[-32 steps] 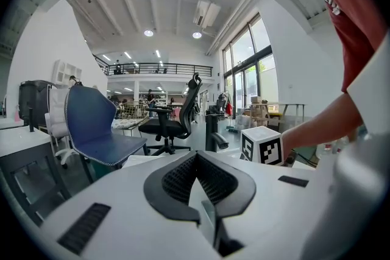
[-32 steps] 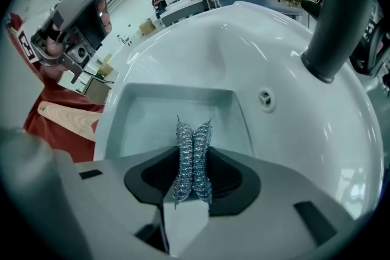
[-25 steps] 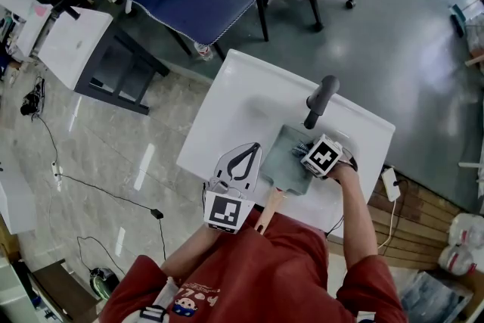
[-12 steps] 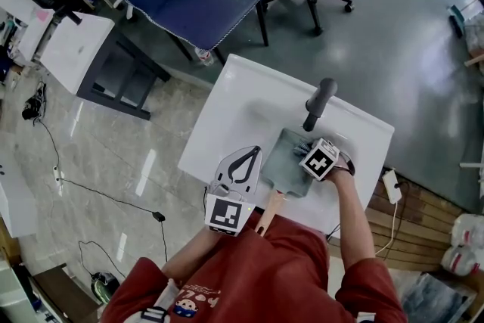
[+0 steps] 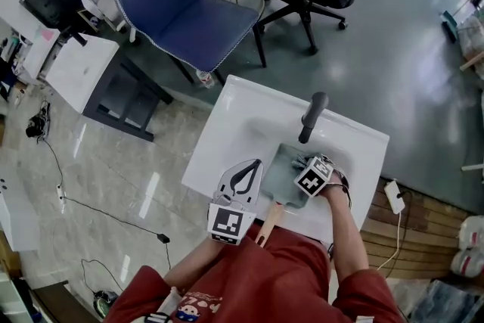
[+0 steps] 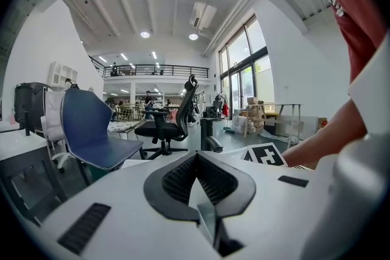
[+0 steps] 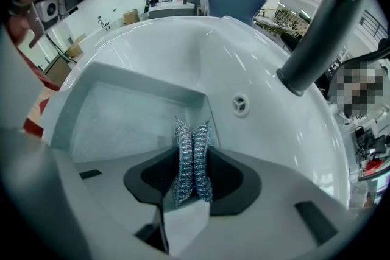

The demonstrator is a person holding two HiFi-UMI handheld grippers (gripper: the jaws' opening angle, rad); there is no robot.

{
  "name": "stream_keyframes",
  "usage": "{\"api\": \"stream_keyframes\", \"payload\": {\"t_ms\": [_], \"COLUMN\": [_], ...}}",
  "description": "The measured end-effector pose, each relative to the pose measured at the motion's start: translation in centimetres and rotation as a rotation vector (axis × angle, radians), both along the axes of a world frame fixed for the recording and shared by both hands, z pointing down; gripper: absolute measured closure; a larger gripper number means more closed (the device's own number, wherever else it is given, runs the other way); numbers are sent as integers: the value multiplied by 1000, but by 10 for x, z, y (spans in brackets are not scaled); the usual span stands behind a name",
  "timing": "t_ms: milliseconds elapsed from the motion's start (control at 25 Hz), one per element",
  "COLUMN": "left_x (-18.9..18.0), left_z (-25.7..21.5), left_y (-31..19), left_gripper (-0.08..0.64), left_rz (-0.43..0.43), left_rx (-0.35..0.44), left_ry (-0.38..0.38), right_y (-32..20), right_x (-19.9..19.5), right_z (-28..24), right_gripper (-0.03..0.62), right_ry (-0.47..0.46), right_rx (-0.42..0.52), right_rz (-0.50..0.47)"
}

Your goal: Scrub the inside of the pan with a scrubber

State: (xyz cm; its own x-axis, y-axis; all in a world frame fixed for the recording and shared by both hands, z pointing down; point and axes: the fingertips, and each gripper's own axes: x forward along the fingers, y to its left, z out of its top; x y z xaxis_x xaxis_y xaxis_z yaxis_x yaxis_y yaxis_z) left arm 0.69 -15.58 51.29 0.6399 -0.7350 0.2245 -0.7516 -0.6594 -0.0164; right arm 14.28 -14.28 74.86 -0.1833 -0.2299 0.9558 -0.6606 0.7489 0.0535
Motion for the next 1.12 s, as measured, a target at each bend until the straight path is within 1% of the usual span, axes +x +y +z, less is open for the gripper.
{"api": "stream_keyframes", "payload": {"t_ms": [80,200,320,400,520,680,800,960,1120], "left_x": [3,9,14,17,21,25,29,34,36], "left_z": [-1,-5,-5,-6,-9,-10,-14,-27,-53], "left_y": [2,6,7,8,7,4,1,-7,-18], "left_gripper": [548,548,548,548,548,548,548,548,548], "left_rz": [2,1,22,30,35,46,55,58,47], "left_rx": [-5,-42,-3,0,-12,8,9,28,63], "left_ry": [7,24,14,14,19,15,16,29,56], "right_y": [3,10,16,22,29,40,46,44,35], "right_x": [0,-2,-3,-3,1,16,29,44,65], "right_z": [-5,-19,-41,-57,-82,-110,-139,-180,-226], "right_gripper": [434,434,434,434,434,434,434,431,431], "right_ry": [-33,-75,-104,-137,-205,-290,-359,-446,-495], "right_rx": [2,25,75,114,172,250,327,453,594], "right_rz": [31,59,85,116,187,310,412,515,599]}}
